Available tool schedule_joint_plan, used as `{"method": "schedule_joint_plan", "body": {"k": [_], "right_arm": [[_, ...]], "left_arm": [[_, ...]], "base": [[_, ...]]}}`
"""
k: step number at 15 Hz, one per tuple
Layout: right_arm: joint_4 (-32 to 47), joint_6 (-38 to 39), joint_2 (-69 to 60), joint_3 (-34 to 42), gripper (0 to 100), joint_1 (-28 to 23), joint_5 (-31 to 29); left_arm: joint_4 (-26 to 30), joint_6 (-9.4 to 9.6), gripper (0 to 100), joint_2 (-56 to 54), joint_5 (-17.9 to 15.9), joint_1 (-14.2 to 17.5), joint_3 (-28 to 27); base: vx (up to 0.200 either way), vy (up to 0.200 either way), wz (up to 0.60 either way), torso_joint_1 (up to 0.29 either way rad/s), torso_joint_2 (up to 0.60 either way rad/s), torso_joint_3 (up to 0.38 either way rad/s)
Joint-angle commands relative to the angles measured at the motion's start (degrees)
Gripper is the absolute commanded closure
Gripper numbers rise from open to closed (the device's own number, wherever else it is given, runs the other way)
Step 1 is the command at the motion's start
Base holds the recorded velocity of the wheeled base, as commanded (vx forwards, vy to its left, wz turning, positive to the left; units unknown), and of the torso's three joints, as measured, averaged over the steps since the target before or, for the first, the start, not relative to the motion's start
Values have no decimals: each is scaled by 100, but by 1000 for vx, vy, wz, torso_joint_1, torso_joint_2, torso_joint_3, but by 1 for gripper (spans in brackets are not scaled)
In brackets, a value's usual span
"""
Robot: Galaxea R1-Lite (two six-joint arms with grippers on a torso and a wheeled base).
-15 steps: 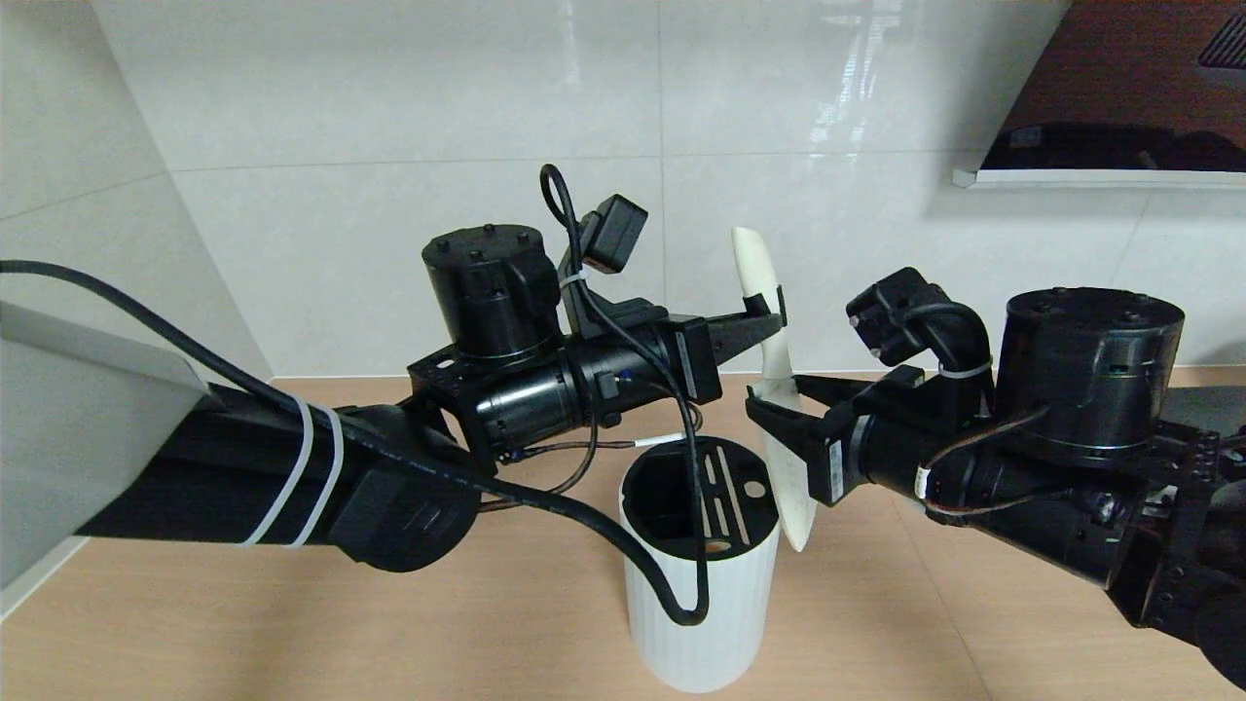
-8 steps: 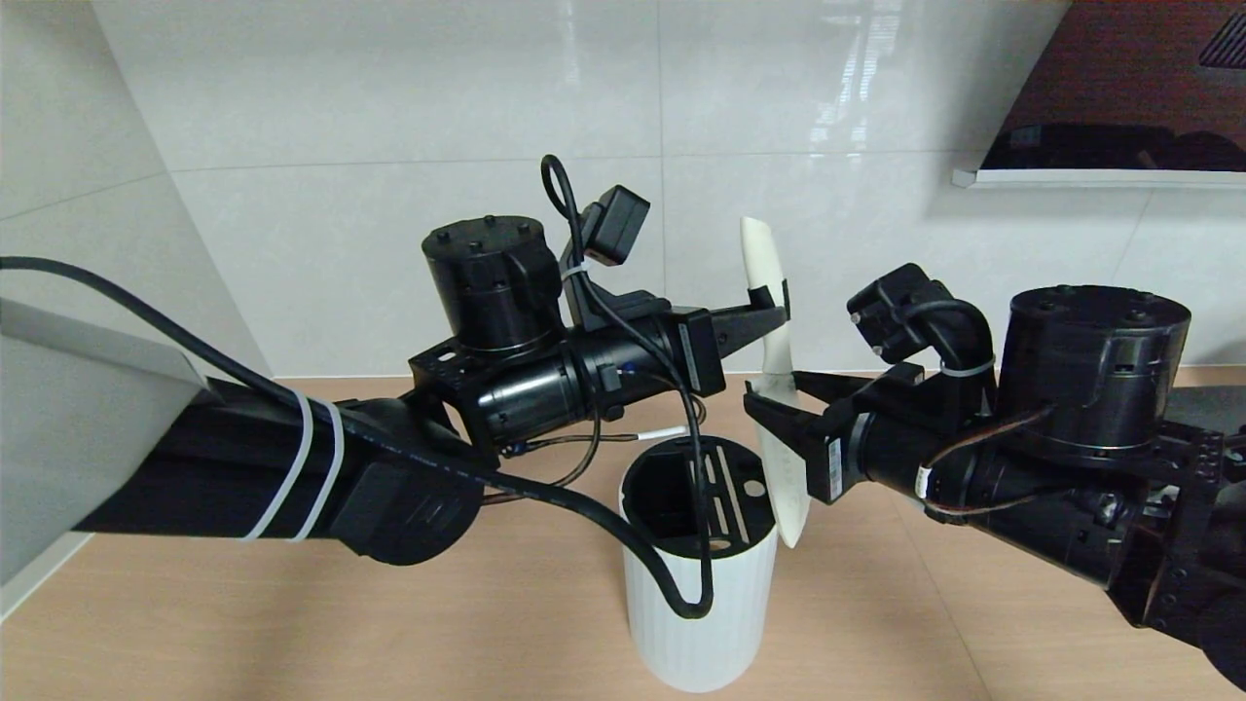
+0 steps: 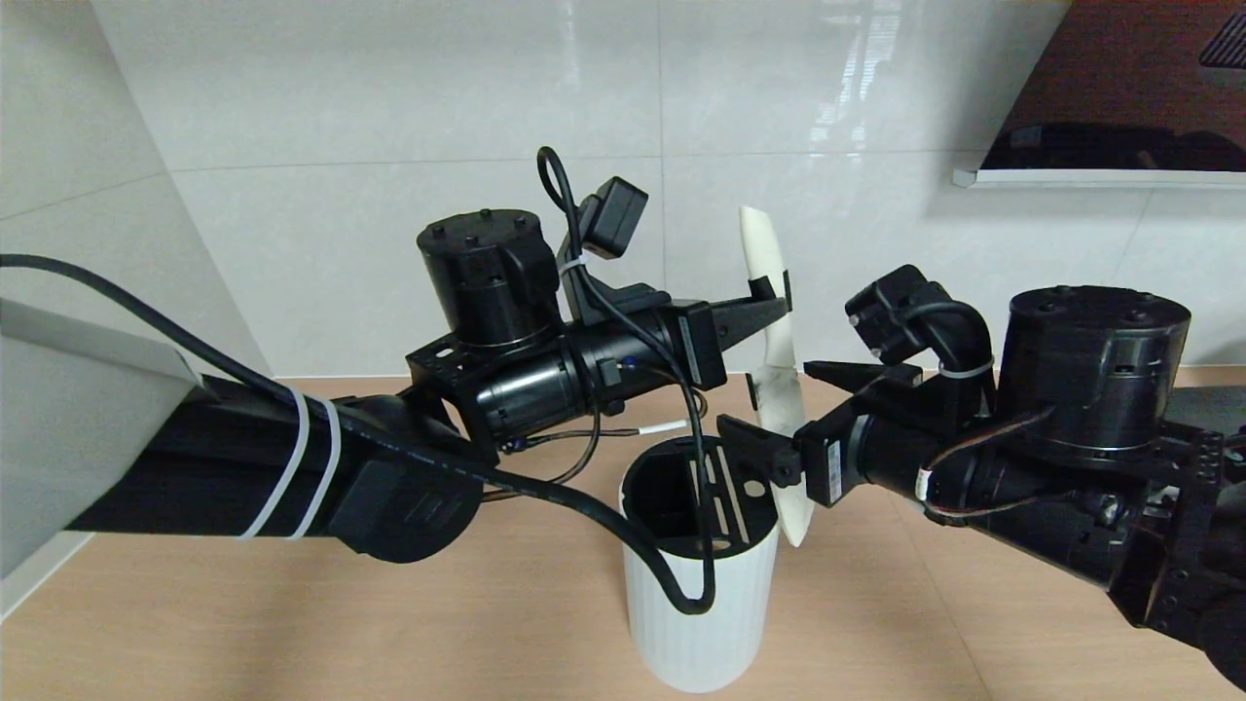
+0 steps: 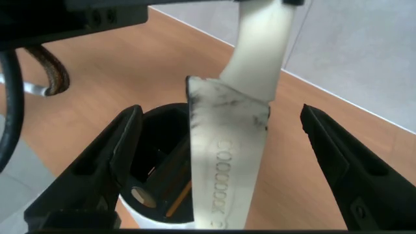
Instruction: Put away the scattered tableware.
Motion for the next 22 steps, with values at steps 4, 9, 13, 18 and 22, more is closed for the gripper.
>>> {"method": "schedule_joint_plan", "body": {"k": [4,9,13,18,22], "right_arm": [[39,-2,-946,77,0,-314,-16],[373,-2,-1614,297,0,-964,-16],[664,481,-1614,481,0,-1799,54],[664,508,-1447,613,0,-1931,54],[664,508,-1377,622,0,-1931,54]], "left_arm": [[-4,-130,100,-596,117,97,-52],[-48,-218,100,-1466,144,862,361],[-1366,459,100,-1756,117,1451,1758],[-2025,1522,100,-1405,47,1310,2303],[-2043,1865,100,-1440,109,880,2409]], "base": [[0,0,0,0,0,0],[0,0,0,0,0,0],[0,0,0,0,0,0],[0,0,0,0,0,0],[0,0,0,0,0,0]]}}
